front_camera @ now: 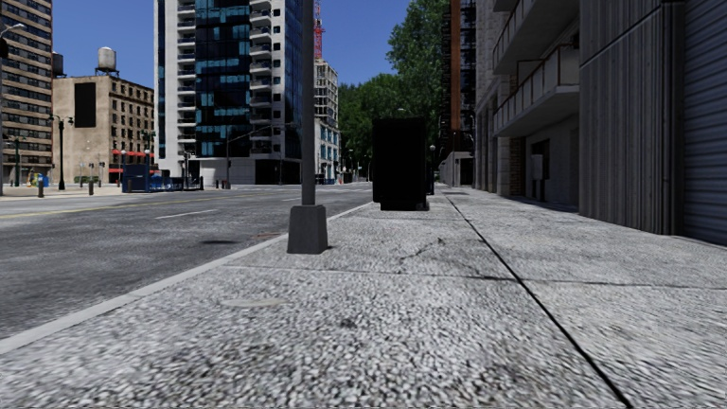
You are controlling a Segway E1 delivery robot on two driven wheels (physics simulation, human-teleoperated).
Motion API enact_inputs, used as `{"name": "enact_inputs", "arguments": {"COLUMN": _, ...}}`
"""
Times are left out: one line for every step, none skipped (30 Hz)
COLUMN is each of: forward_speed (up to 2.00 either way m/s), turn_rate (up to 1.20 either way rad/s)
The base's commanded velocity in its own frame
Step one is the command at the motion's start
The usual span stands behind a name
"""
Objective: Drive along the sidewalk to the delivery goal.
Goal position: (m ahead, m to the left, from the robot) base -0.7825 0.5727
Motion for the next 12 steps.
{"name": "enact_inputs", "arguments": {"forward_speed": 0.00, "turn_rate": 0.00}}
{"name": "enact_inputs", "arguments": {"forward_speed": 0.00, "turn_rate": 0.00}}
{"name": "enact_inputs", "arguments": {"forward_speed": 0.00, "turn_rate": 0.00}}
{"name": "enact_inputs", "arguments": {"forward_speed": 0.00, "turn_rate": 0.00}}
{"name": "enact_inputs", "arguments": {"forward_speed": 0.00, "turn_rate": 0.00}}
{"name": "enact_inputs", "arguments": {"forward_speed": 0.00, "turn_rate": 0.00}}
{"name": "enact_inputs", "arguments": {"forward_speed": 0.00, "turn_rate": 0.00}}
{"name": "enact_inputs", "arguments": {"forward_speed": 0.00, "turn_rate": 0.00}}
{"name": "enact_inputs", "arguments": {"forward_speed": 0.00, "turn_rate": 0.00}}
{"name": "enact_inputs", "arguments": {"forward_speed": 0.00, "turn_rate": 0.00}}
{"name": "enact_inputs", "arguments": {"forward_speed": 0.00, "turn_rate": 0.00}}
{"name": "enact_inputs", "arguments": {"forward_speed": 0.00, "turn_rate": 0.00}}
